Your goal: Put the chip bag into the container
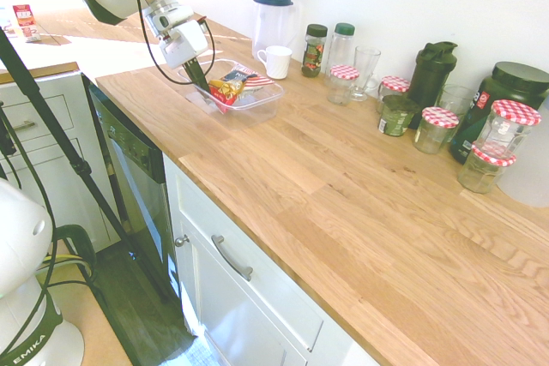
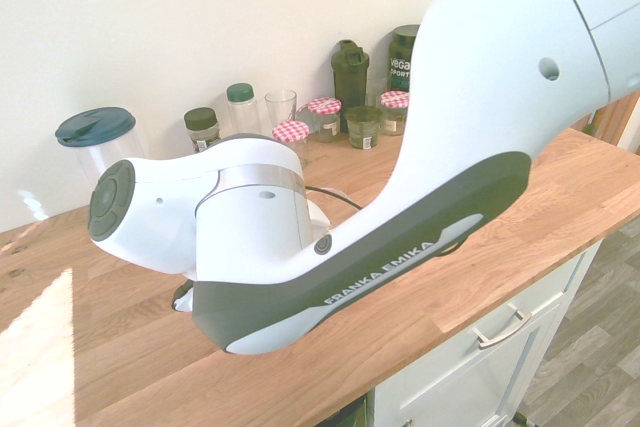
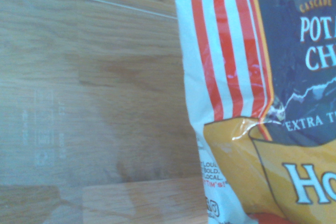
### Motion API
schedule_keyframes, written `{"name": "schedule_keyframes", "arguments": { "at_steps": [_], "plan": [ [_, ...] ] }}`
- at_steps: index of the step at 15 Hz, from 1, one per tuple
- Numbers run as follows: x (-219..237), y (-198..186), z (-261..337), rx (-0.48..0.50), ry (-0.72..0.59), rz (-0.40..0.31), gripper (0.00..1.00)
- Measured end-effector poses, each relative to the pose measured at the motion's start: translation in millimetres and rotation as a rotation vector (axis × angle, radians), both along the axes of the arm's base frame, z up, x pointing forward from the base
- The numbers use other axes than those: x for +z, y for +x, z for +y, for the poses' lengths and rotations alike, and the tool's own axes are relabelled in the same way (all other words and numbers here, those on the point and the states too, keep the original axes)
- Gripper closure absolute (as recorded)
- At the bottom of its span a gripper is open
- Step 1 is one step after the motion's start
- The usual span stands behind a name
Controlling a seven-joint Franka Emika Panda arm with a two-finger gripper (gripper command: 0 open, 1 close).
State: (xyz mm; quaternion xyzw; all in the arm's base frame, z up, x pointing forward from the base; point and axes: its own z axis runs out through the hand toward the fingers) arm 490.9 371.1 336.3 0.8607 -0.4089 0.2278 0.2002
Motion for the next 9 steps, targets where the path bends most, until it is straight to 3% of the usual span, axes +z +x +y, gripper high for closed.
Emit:
{"name": "schedule_keyframes", "arguments": {
  "at_steps": [5,9],
  "plan": [
    [-2,-3,-1,-0.036,0.025,-0.034,0.00],
    [51,-9,-14,-0.049,0.090,-0.119,0.00]
  ]
}}
